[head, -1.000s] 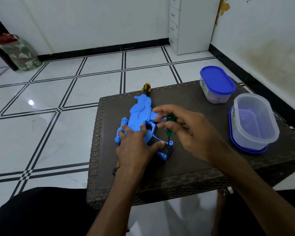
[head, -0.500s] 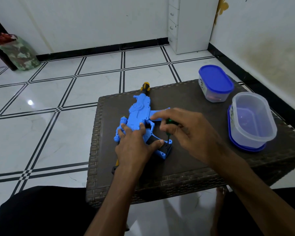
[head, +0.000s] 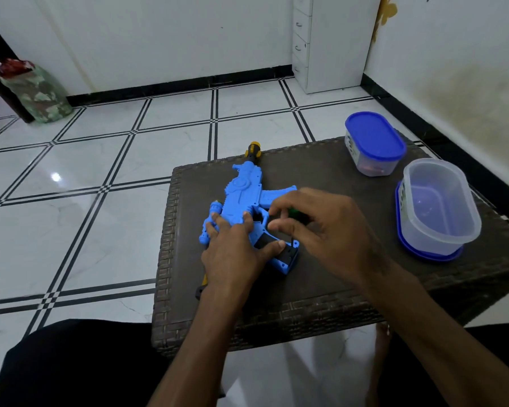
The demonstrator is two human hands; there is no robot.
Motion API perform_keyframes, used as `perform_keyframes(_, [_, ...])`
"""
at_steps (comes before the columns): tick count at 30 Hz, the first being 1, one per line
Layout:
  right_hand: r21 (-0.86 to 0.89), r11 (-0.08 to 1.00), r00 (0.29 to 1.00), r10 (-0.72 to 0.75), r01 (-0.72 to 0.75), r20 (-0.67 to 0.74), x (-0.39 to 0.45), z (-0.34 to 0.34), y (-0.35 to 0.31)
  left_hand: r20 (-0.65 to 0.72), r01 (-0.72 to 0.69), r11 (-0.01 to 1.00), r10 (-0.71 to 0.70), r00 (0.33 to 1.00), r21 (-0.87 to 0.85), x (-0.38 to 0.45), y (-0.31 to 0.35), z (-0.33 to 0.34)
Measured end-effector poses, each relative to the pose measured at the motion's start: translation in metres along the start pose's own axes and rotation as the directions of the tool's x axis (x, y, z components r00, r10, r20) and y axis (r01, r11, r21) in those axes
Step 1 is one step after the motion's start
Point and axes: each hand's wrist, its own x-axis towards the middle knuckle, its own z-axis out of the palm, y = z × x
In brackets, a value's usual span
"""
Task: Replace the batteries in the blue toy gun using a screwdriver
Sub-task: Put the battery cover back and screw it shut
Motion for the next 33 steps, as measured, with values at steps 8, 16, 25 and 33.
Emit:
perform_keyframes(8, [0.193, 0.979, 0.997, 0.061, -0.07, 0.054, 0.0, -0.006, 0.001, -0.005, -0.002, 1.0, 0.002, 1.0, 0.003, 0.0, 0.0, 0.0])
perform_keyframes(16, [-0.174, 0.984, 0.997, -0.029, 0.042, 0.072, 0.0, 0.001, 0.001, -0.003, -0.004, 1.0, 0.004, 1.0, -0.004, 0.001, -0.001, 0.002])
perform_keyframes(25, [0.029, 1.0, 0.998, -0.015, 0.013, 0.062, 0.0, -0.011, 0.0, 0.0, -0.007, 1.0, 0.007, 1.0, 0.019, 0.0, 0.0, 0.0])
perform_keyframes(33, [-0.05, 0.998, 0.99, 0.041, -0.035, 0.134, 0.0, -0.008, 0.002, 0.006, 0.001, 1.0, -0.001, 1.0, 0.017, 0.001, 0.001, -0.001])
